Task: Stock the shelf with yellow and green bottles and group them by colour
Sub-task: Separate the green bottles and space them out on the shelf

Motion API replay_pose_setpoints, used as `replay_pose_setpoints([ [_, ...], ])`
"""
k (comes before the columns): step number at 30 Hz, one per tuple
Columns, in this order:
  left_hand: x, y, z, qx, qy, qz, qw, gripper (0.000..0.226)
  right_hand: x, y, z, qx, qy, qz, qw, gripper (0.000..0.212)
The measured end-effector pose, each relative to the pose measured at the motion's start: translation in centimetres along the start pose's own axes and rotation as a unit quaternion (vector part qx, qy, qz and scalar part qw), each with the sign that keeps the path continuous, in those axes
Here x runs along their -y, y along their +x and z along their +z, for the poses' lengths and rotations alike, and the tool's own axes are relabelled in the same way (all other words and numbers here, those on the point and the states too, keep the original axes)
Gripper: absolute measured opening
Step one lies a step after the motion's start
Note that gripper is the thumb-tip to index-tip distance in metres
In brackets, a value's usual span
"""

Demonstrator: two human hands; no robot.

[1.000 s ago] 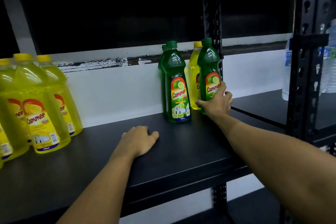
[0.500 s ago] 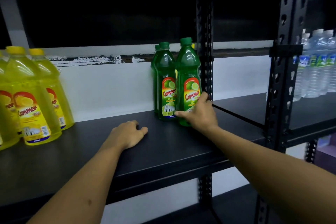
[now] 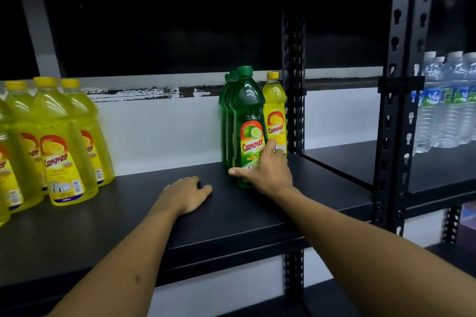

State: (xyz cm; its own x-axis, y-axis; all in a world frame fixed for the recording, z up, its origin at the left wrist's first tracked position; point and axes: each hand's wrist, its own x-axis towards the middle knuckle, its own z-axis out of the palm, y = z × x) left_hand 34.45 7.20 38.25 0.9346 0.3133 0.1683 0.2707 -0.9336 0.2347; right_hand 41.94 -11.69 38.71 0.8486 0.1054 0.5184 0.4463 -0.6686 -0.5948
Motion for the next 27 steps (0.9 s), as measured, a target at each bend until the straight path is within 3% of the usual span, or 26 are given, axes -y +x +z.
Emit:
replay_pose_setpoints([
  [3, 0.1, 0.2, 0.0, 0.003, -0.001, 0.002, 1.000, 0.055, -1.5, 0.7, -0.2, -0.014, 0.186, 0.023, 0.982, 0.095],
  [6, 0.1, 0.3, 0.2, 0.004, -0.003, 0.006, 1.000, 0.055, -3.9, 2.6, -0.5, -0.124, 0.313, 0.074, 0.939, 0.068],
  [9, 0.3, 0.7, 0.3, 0.002, -0.003, 0.008, 1.000, 0.054, -6.0, 5.1, -0.3, -0.161, 0.309, 0.128, 0.929, 0.057],
  [13, 0.4, 1.0, 0.4, -0.001, -0.010, 0.012, 1.000, 0.054, -7.3, 8.2, 0.6, -0.117, 0.273, 0.097, 0.950, 0.072],
  [20, 0.4, 1.3, 0.8, -0.010, 0.029, 0.030, 0.999, 0.053, -8.6, 13.1, 2.6, -0.061, 0.274, 0.097, 0.955, 0.097],
  [24, 0.3, 1.3, 0.9, -0.012, 0.036, 0.027, 0.999, 0.054, -9.1, 14.8, 3.4, 0.008, 0.248, 0.081, 0.965, 0.087],
  [27, 0.1, 1.3, 0.9, -0.016, 0.033, 0.024, 0.999, 0.053, -9.2, 14.9, 3.2, 0.005, 0.238, 0.079, 0.968, 0.081],
])
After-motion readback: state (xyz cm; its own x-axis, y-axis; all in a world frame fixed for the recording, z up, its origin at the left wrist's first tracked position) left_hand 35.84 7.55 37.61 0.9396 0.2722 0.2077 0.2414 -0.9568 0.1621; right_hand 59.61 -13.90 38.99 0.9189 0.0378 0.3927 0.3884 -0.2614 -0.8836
